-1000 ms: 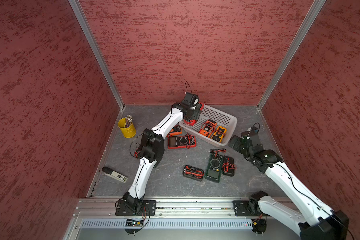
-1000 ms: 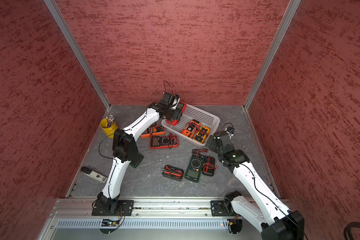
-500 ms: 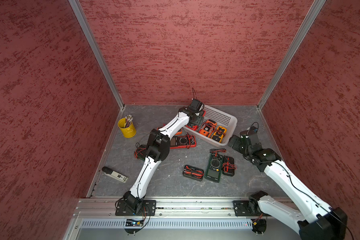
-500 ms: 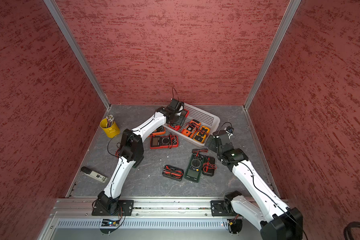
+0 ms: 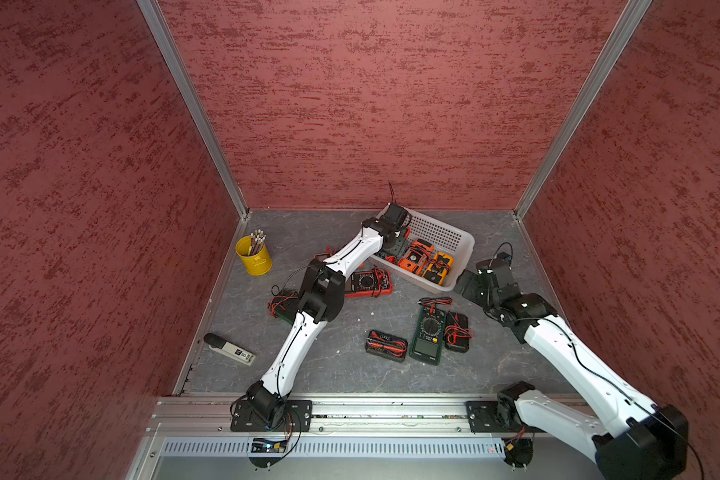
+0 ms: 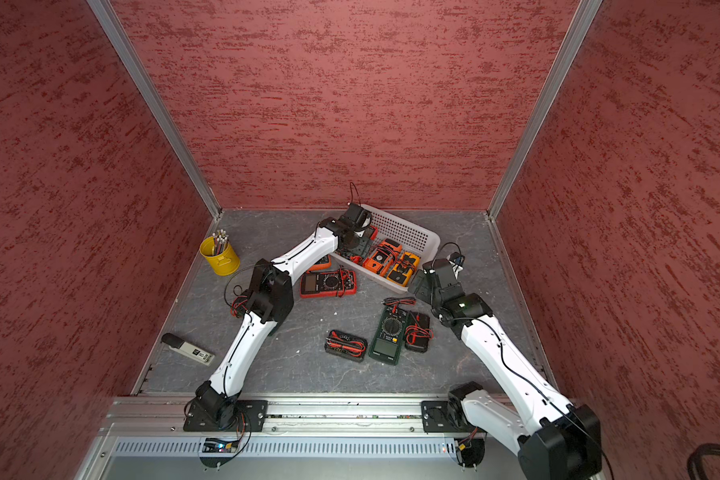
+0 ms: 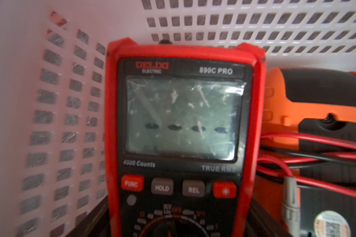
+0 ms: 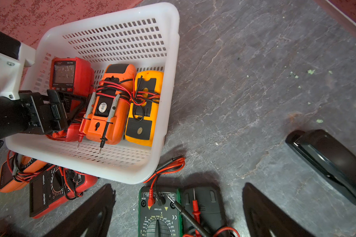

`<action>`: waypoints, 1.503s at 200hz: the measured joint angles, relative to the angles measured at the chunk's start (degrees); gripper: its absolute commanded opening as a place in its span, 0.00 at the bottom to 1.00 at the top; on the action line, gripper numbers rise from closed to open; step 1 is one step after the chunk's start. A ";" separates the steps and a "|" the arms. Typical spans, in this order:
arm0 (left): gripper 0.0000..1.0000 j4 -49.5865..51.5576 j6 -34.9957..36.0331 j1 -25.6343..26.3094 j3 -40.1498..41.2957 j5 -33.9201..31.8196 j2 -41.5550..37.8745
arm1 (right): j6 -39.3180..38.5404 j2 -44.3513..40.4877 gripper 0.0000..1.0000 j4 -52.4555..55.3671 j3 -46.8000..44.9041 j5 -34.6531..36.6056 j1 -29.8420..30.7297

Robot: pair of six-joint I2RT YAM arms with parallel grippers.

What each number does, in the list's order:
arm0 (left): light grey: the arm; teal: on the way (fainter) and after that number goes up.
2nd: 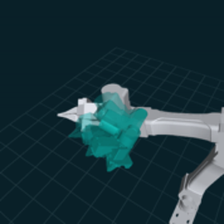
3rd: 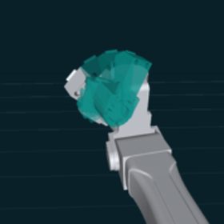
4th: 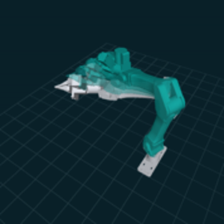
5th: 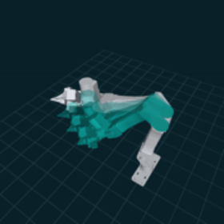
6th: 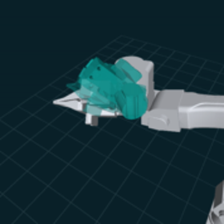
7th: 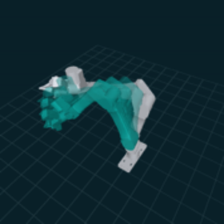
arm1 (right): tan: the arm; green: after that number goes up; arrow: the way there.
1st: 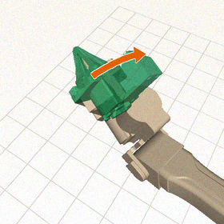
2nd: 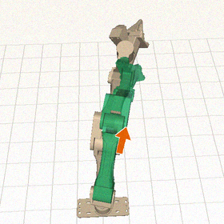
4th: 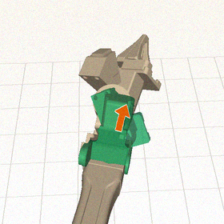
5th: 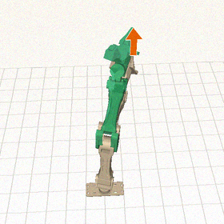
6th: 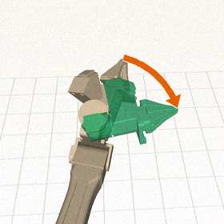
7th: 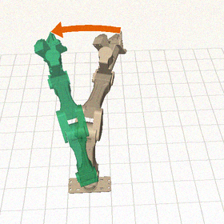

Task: Put the multimeter into the basket
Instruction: Place the multimeter in the basket, then pick up the multimeter from the center of the board.

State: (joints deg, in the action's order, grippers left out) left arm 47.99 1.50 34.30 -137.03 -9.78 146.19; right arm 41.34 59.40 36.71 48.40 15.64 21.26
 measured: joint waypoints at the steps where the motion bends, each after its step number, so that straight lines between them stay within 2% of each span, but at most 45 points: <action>1: 1.00 0.02 0.15 0.00 -0.02 -0.04 0.02 | 0.02 0.02 0.99 0.00 0.00 0.00 0.00; 91: 1.00 0.39 -0.90 0.13 -1.01 -2.14 -0.72 | 0.94 1.68 0.96 1.77 0.00 -0.04 0.00; 134: 1.00 0.11 -1.11 1.33 5.38 -3.67 -10.73 | 1.92 0.11 0.91 5.64 -0.15 -1.01 0.00; 177: 1.00 -4.52 -2.29 4.92 21.40 -5.27 -27.74 | 3.96 -4.70 0.86 8.41 -4.00 -4.79 0.76; 200: 1.00 -7.98 -4.09 6.58 32.87 -5.07 -36.65 | 7.06 -6.16 0.85 9.46 -6.73 -6.40 4.04; 244: 1.00 -14.10 -10.12 6.10 55.41 -4.00 -52.02 | 17.27 -5.33 0.86 10.05 -9.81 -5.35 18.01; 300: 1.00 -20.94 -18.25 3.04 75.36 -3.78 -67.28 | 29.18 6.54 0.90 8.61 -8.11 -2.43 32.74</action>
State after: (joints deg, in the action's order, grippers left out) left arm 27.05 -16.75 37.34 -61.67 -13.56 78.91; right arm 70.52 65.93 45.32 40.29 13.21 54.00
